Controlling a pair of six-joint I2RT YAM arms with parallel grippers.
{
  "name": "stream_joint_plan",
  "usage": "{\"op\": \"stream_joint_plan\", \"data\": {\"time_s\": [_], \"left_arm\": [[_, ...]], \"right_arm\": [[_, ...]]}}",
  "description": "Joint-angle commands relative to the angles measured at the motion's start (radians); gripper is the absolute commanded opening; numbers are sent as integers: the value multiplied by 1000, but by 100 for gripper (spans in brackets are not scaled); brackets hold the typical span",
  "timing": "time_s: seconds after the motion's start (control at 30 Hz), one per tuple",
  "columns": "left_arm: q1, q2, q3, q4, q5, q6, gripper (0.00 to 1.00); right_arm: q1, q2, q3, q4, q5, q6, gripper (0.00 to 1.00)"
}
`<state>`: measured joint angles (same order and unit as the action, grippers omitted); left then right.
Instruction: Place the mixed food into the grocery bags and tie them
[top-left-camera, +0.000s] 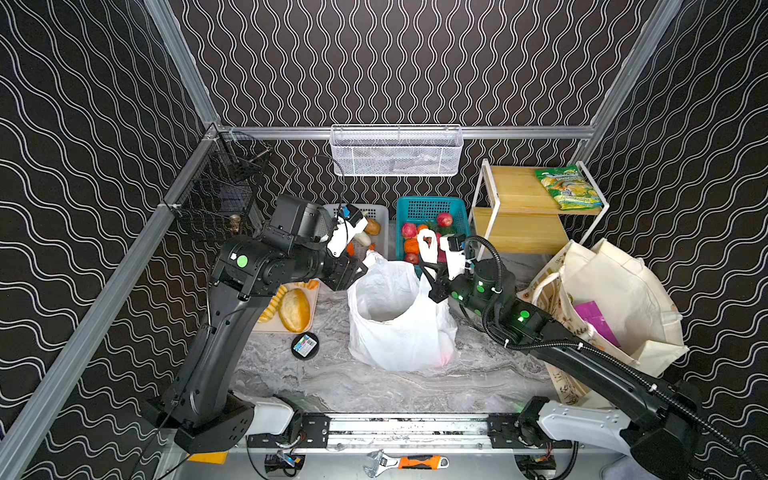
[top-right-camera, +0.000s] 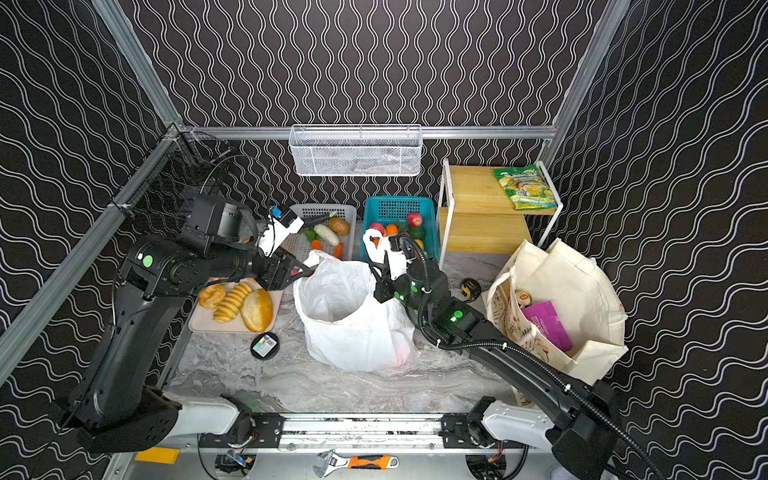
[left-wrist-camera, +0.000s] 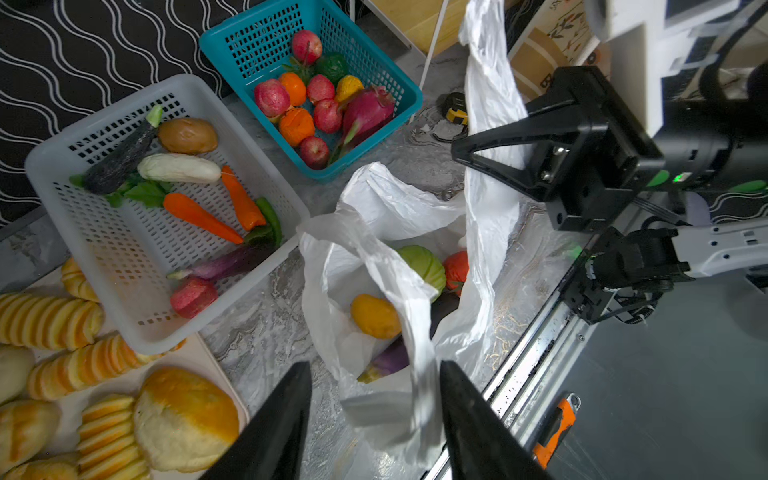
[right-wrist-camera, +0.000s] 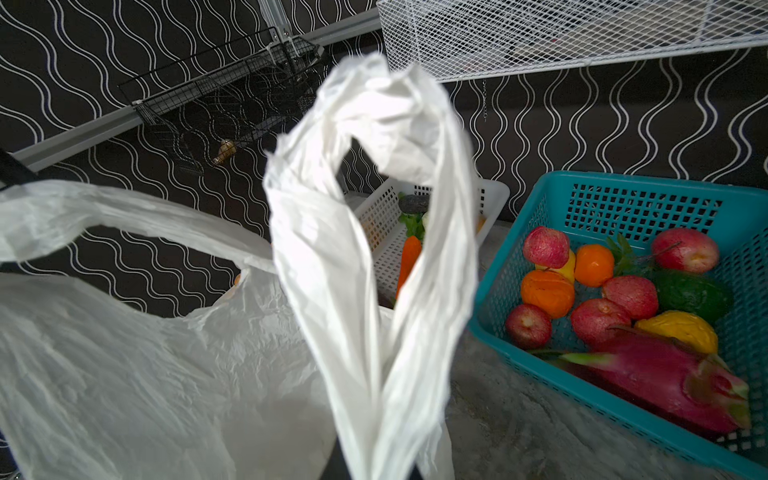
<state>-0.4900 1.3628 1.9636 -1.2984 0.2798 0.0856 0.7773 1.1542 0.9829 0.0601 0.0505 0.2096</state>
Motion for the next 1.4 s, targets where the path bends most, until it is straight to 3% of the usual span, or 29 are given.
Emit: {"op": "stream_joint_plan", "data": {"time_s": [0.0, 0.2, 0.33, 0.43, 0.57, 0.67, 0.83, 1.03, 1.37], "left_arm": [[1, 4, -3, 38, 87, 24, 61], [1, 10, -28, 107, 74, 10, 60], [1, 29, -31, 117, 100, 10, 54], [1, 40, -20, 99, 110, 22, 42], [2, 10, -38, 147, 113, 16, 10], [1, -44, -87, 234, 119, 8, 4], [1, -92, -100, 286, 215, 67, 1], [1, -112, -27, 247, 164, 171, 0], [0, -81, -1, 216, 336, 303, 0]], "right_arm": [[0, 1, 9, -8, -4, 8, 0], [-3, -1, 10, -2, -9, -1, 0], [-3, -9, 9, -1, -12, -3, 0], [-3, -15, 10, -5, -9, -1, 0], [-4, -16, 10, -14, -15, 4, 0], [-25, 10, 66, -71, -100, 12, 0], [-69, 52, 167, -200, -313, 12, 0], [-72, 27, 253, -323, -514, -22, 0], [-72, 103, 470, -549, -600, -75, 0]]}}
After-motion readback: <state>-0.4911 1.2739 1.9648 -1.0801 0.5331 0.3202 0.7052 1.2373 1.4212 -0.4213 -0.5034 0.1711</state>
